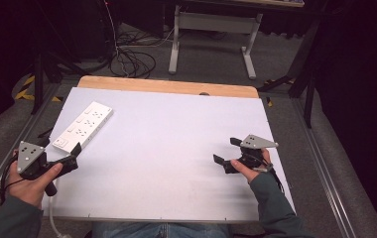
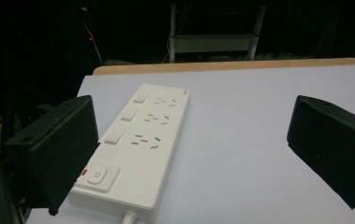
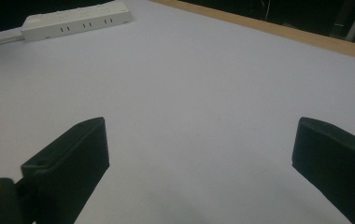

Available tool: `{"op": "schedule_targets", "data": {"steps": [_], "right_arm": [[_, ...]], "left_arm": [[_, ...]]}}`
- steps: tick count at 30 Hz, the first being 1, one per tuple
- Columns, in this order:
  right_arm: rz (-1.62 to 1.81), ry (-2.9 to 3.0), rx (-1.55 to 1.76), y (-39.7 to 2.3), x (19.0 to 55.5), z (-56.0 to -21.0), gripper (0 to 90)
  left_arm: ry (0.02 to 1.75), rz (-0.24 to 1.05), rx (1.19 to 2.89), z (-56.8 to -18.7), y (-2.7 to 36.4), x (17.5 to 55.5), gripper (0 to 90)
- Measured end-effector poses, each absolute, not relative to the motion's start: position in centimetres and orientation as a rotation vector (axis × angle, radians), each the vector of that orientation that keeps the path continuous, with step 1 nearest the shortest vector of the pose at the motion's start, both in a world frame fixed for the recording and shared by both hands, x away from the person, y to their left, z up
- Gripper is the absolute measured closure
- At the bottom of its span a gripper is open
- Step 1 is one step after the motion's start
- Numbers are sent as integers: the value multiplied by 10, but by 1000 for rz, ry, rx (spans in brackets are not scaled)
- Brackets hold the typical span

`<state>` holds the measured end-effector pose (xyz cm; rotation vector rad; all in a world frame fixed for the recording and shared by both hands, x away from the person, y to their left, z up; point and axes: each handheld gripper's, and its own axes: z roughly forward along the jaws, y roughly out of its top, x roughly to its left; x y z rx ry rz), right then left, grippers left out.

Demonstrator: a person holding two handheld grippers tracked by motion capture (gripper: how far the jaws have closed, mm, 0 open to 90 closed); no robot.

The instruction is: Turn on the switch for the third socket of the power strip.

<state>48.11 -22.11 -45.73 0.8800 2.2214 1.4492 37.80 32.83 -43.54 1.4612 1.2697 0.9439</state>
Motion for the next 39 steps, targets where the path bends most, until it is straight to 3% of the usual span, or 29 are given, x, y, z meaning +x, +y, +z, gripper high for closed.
{"op": "schedule_targets", "data": {"steps": [21,39], "right_arm": [[1451,2219,889,-222,481,-457,44],[1455,2215,892,-223,481,-456,43]], "left_arm": [[1284,971,1437,-434,328,379,80],[1295,988,1451,-434,330,379,340]]}}
